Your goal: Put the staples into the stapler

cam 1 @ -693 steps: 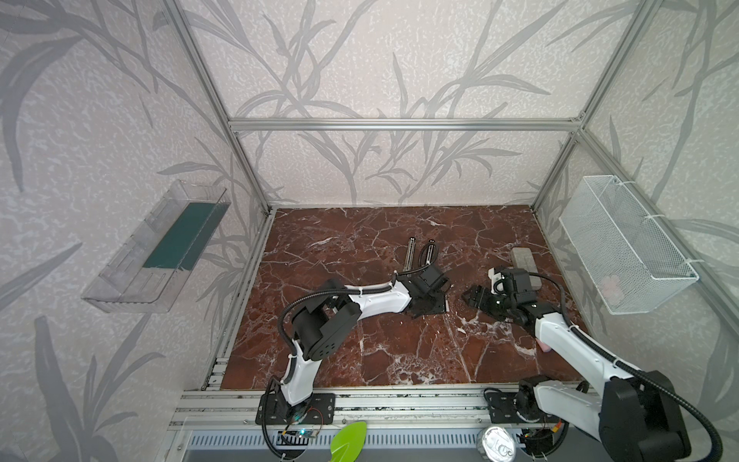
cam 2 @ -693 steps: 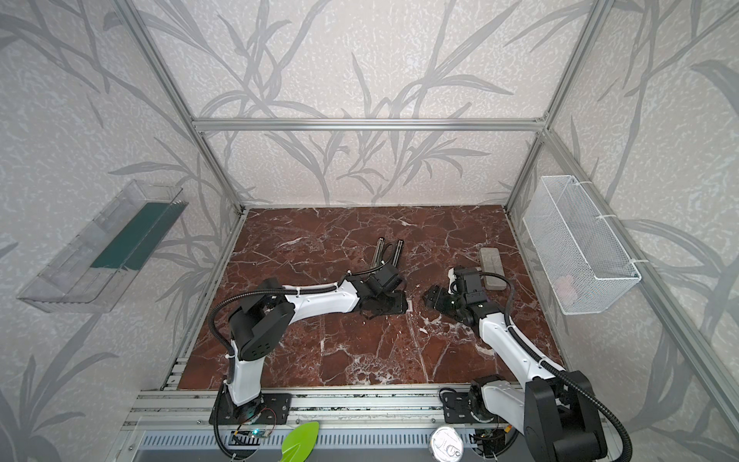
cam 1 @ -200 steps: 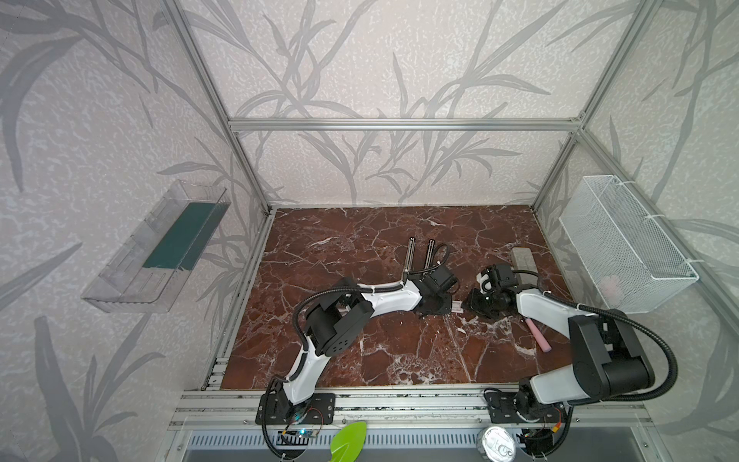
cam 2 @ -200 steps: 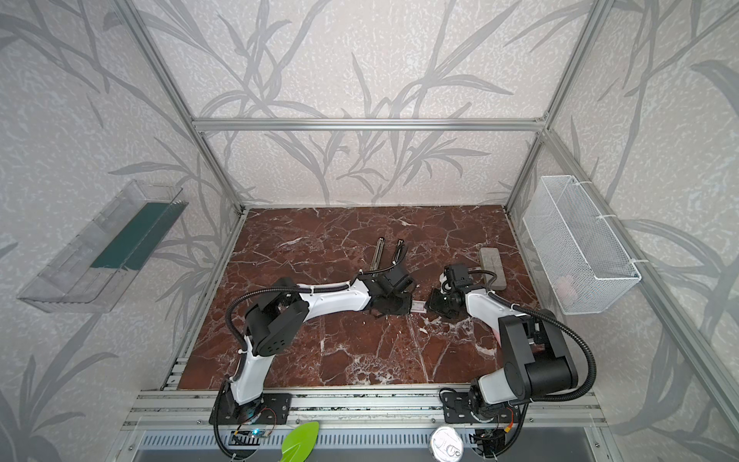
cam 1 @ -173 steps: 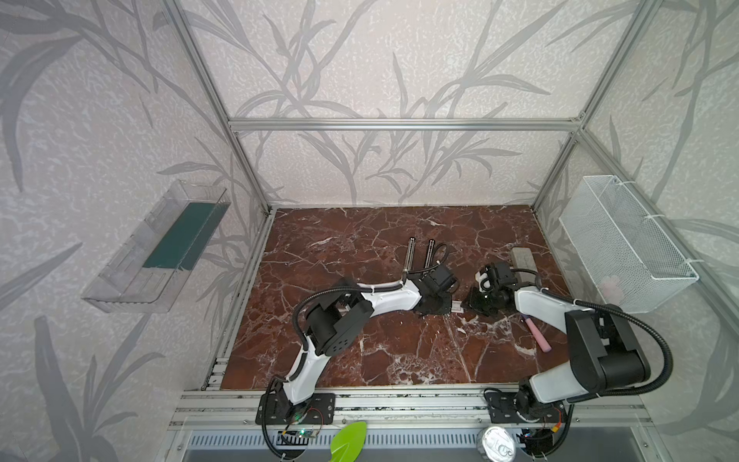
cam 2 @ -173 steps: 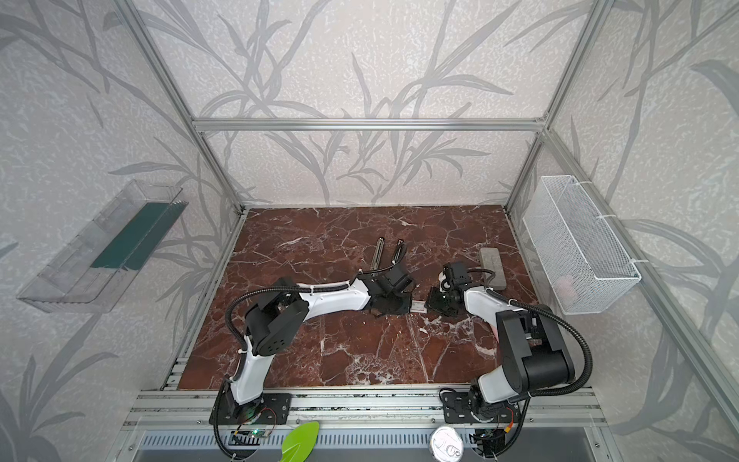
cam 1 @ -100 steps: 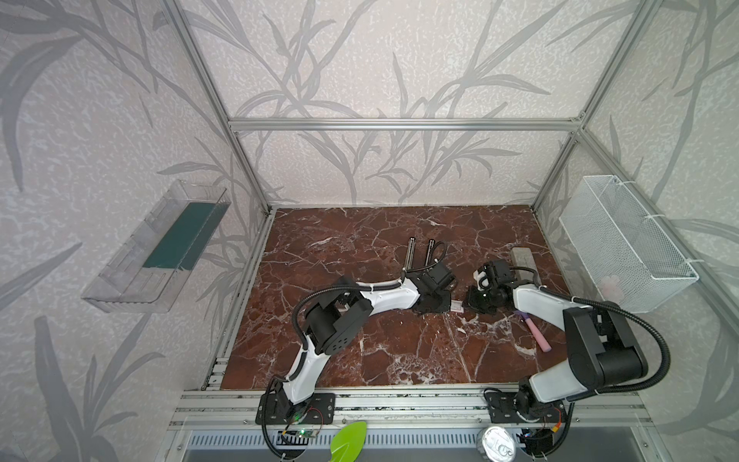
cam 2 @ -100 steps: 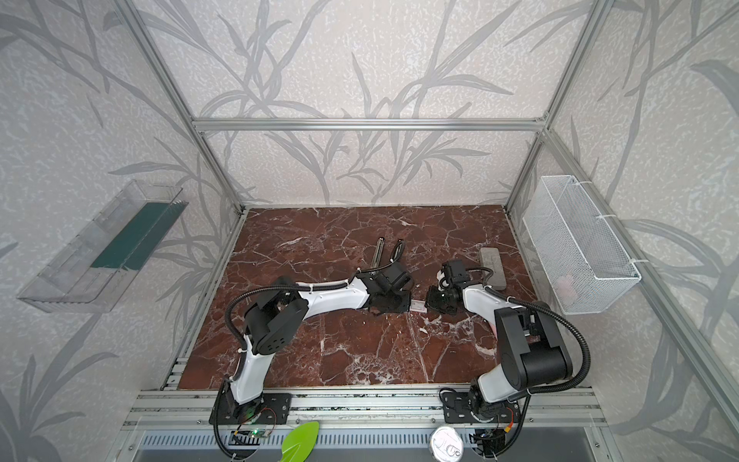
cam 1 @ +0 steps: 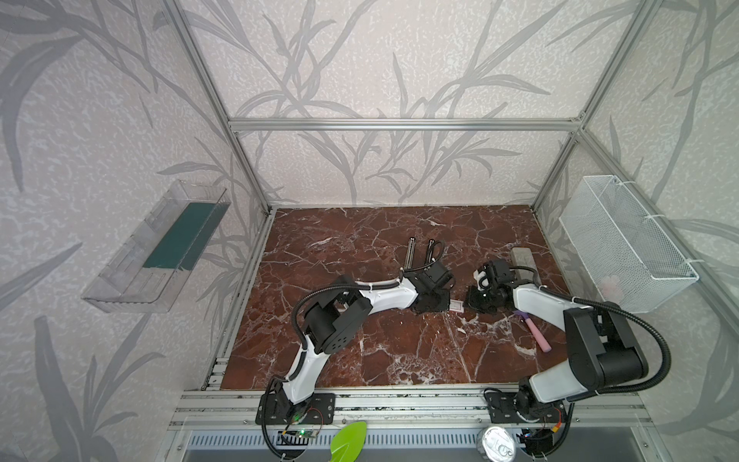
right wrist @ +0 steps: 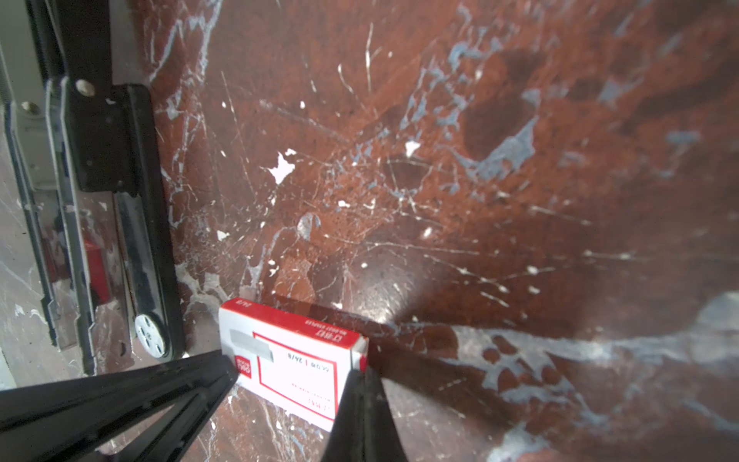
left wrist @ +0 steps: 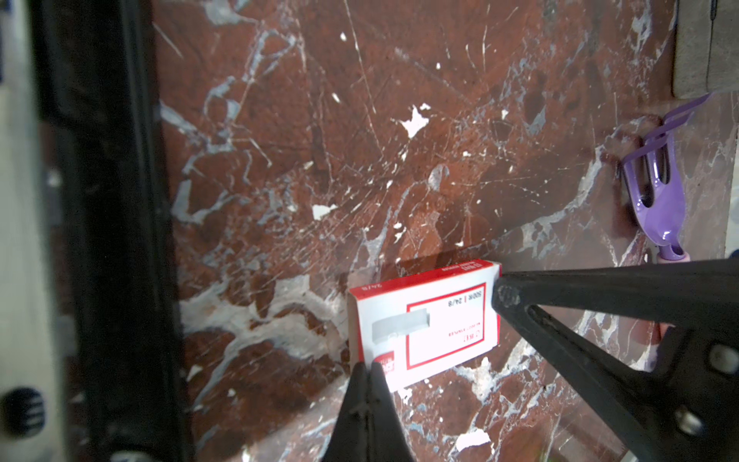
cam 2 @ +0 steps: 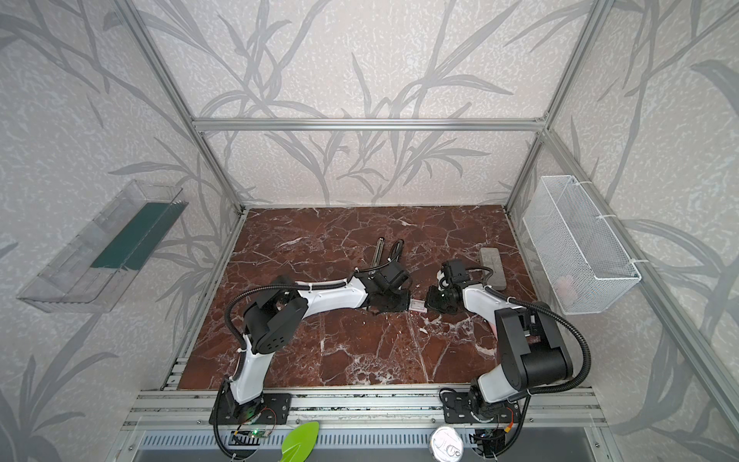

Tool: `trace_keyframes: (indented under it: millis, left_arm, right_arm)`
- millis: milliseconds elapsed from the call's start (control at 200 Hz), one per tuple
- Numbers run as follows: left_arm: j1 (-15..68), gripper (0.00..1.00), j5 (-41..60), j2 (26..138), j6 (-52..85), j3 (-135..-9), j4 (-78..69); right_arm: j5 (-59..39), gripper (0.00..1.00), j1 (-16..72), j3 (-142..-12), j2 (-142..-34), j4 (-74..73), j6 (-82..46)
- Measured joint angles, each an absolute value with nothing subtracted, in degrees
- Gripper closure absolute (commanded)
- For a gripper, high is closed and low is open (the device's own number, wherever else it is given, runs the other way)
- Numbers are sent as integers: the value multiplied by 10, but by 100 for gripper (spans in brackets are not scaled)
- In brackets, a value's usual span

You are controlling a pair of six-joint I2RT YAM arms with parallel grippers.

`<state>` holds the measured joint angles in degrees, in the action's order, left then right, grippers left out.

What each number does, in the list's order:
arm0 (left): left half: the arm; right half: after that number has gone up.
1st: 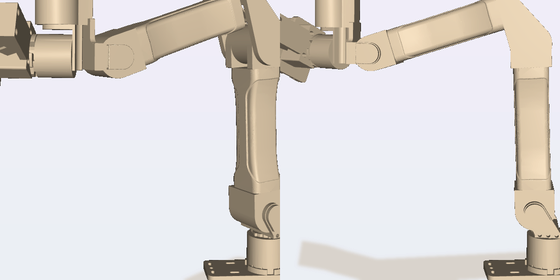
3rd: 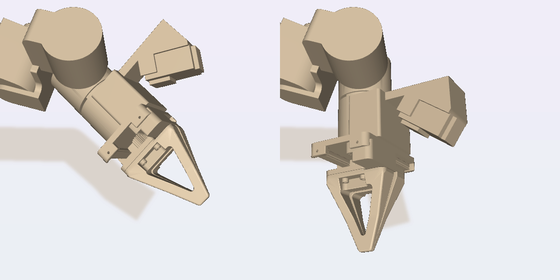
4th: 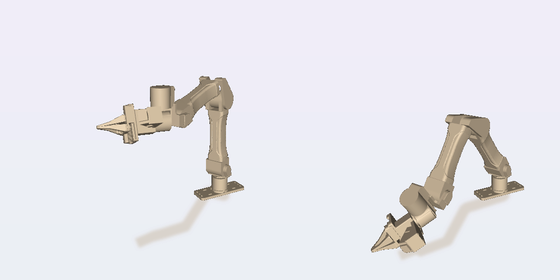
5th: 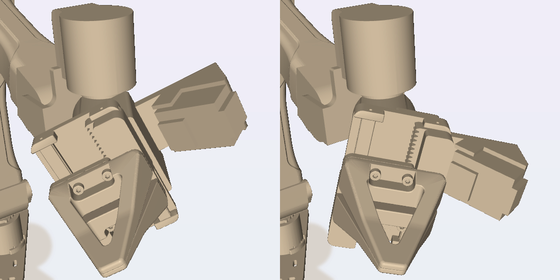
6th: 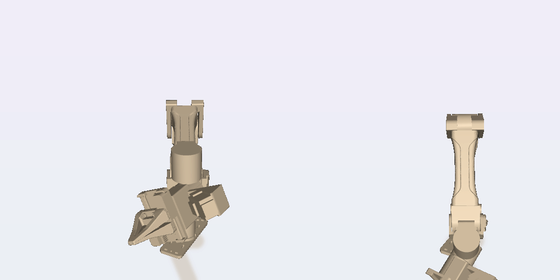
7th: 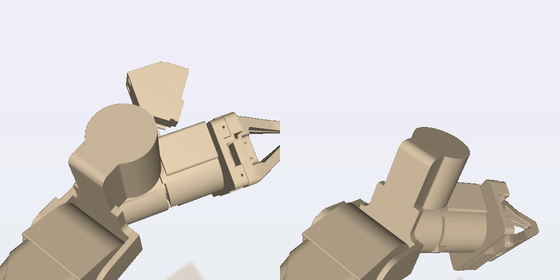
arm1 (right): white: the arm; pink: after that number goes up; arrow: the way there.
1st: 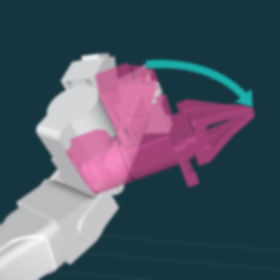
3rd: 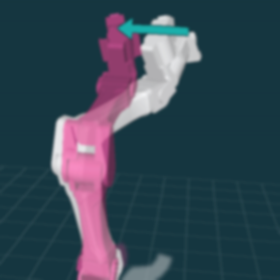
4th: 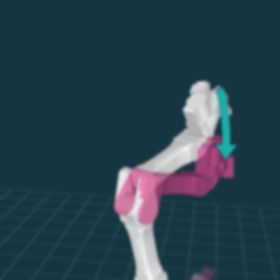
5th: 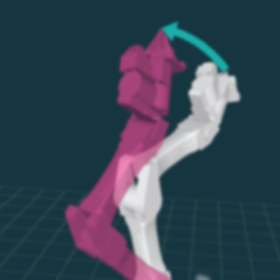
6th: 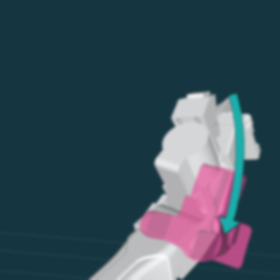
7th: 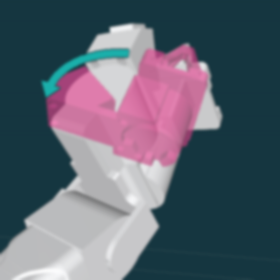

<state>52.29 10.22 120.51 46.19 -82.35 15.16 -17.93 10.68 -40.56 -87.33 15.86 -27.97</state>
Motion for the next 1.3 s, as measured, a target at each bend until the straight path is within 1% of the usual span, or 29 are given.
trace_keyframes:
  millis: [380,475,530,670,800,895,1020,1200,1305]
  left_arm:
    - [516,100,104,1204,463,-822,150]
    - [516,100,104,1204,463,-822,150]
    - [516,100,104,1204,463,-822,150]
    - [516,100,105,1204,465,-822,150]
    - [516,100,106,1204,466,-822,150]
    - [516,100,106,1204,467,-822,150]
    - [516,100,106,1204,467,-821,149]
    - [516,100,107,1204,468,-820,147]
    - [516,100,107,1204,470,-820,147]
  right_arm:
    - [-132,100,103,-406,-862,197,-276]
    - [-138,86,103,-405,-850,197,-275]
    - [-144,81,103,-402,-836,194,-277]
    - [-160,75,108,-401,-816,185,-278]
    - [-169,70,112,-401,-830,178,-279]
    - [-173,68,114,-401,-846,170,-281]
    - [-181,68,115,-401,-863,161,-285]
    - [-182,79,116,-401,-872,155,-289]
    - [-181,87,117,-401,-872,153,-288]
